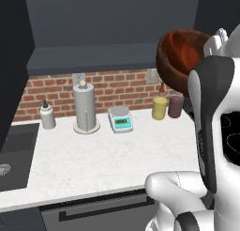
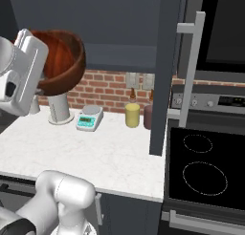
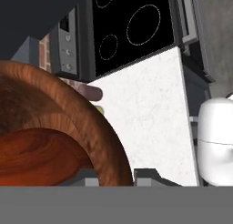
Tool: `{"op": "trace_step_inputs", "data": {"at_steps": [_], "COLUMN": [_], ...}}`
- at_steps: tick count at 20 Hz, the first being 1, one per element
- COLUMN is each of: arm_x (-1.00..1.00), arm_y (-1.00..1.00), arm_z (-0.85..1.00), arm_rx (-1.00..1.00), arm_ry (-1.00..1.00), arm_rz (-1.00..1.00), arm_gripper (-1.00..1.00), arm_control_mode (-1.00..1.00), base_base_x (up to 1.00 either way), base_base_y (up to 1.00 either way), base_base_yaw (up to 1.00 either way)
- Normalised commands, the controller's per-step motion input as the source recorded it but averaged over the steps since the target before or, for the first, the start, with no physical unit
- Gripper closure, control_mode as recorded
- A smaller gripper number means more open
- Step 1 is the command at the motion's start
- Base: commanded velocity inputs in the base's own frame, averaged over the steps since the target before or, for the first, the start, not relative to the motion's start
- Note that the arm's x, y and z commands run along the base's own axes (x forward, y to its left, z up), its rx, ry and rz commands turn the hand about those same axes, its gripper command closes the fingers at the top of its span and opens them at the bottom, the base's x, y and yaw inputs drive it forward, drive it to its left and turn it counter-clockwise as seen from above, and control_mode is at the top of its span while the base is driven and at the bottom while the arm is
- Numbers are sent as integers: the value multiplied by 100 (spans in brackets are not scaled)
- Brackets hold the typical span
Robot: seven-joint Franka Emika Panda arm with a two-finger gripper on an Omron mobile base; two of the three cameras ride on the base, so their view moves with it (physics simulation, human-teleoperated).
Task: Pick up the bowls on the counter and stack them on top of one another in the open cabinet. Place the smaller bowl on top of the larger bowl.
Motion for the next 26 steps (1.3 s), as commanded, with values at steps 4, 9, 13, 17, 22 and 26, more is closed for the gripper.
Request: {"op": "trace_step_inputs", "data": {"at_steps": [4, 9, 13, 17, 22, 26], "arm_x": [19, 46, 69, 71, 67, 69], "arm_y": [0, 0, 0, 0, 0, 0], "arm_z": [12, 0, 0, 0, 0, -1], "arm_rx": [0, 0, 0, 0, 0, 0], "arm_ry": [-7, -6, -4, -2, 0, 0], "arm_rz": [0, 0, 0, 0, 0, 0], "arm_gripper": [100, 100, 100, 100, 100, 100], "arm_control_mode": [-100, -100, -100, -100, -100, -100], "base_base_x": [0, 0, 0, 0, 0, 0], "base_base_y": [0, 0, 0, 0, 0, 0], "base_base_yaw": [0, 0, 0, 0, 0, 0]}}
